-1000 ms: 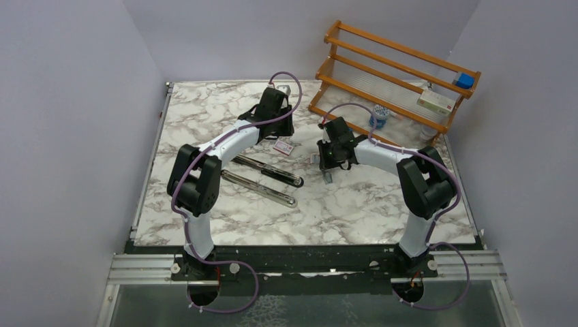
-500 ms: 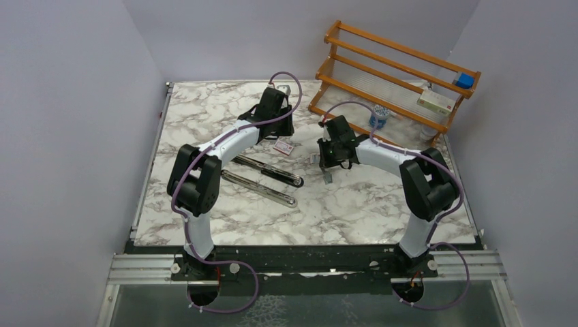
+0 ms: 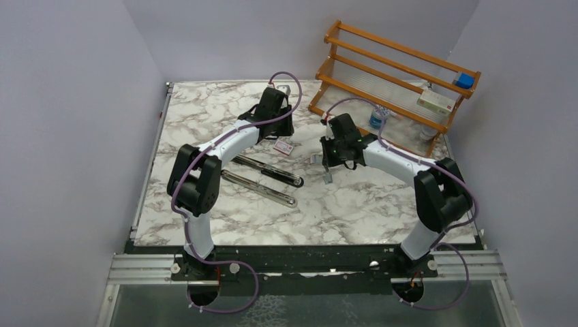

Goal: Load the staples into the stapler

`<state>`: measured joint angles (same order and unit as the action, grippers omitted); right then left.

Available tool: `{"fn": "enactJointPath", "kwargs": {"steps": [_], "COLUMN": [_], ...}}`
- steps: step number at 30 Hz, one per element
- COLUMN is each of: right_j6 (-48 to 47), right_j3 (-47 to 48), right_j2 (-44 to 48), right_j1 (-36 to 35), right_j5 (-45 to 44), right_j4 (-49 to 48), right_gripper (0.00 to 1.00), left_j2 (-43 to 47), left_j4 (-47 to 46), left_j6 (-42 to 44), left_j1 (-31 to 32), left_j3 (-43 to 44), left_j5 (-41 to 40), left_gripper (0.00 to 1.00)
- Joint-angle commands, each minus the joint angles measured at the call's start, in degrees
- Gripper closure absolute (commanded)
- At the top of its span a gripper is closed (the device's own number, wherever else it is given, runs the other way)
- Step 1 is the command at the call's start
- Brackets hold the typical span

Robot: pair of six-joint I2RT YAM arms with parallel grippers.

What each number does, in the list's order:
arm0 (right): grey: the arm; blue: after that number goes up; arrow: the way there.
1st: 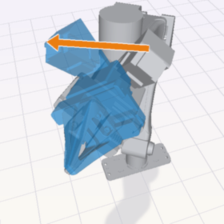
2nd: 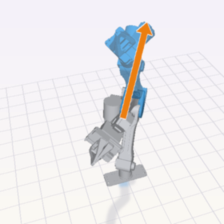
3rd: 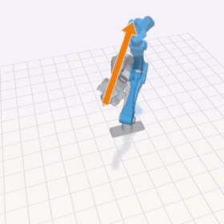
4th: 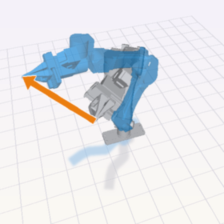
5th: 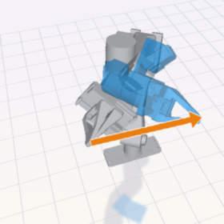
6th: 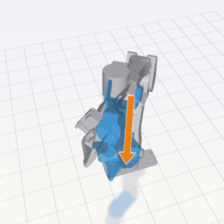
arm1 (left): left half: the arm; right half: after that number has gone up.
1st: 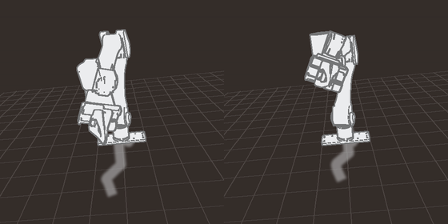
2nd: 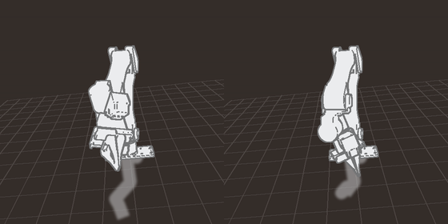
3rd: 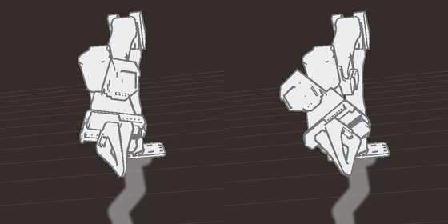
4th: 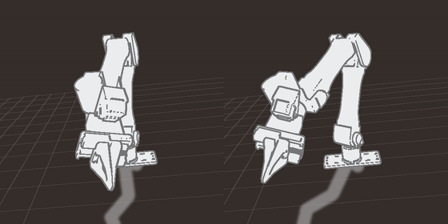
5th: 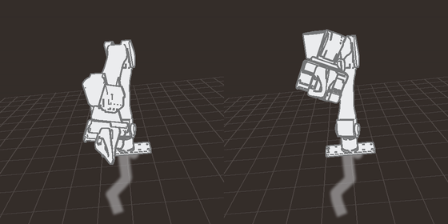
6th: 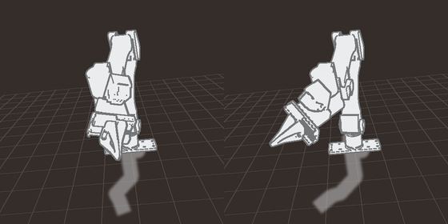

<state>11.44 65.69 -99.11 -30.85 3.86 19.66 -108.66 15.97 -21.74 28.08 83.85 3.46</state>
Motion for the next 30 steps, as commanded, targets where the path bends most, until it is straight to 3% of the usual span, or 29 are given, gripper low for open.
{"fn": "enactJointPath", "kwargs": {"steps": [1,8,19,30], "right_j6": [-1.36,1.06,3.92,0.81], "right_j3": [-3.99,-8.91,-13.16,-11.3], "right_j2": [6.33,11.26,13.46,3.84], "right_j1": [-1.44,-6.55,-20.18,-28.49], "right_j5": [-3.84,-9.02,-33.47,-45.53], "right_j4": [4.88,8.24,8.68,5.6], "right_gripper": [0.87,0.87,0.87,0.87], "left_j2": [0.03,-0.06,3.27,3.73], "left_j4": [-0.34,-0.33,0.56,0.51], "left_j6": [0.14,0.09,0.81,0.07], "left_j1": [-0.43,-0.56,-4.9,-7.98], "left_j3": [0.08,0.13,0.45,0.08], "left_j5": [0.68,0.75,-2.03,-1.15], "left_gripper": [0.67,0.67,0.66,0.66]}}
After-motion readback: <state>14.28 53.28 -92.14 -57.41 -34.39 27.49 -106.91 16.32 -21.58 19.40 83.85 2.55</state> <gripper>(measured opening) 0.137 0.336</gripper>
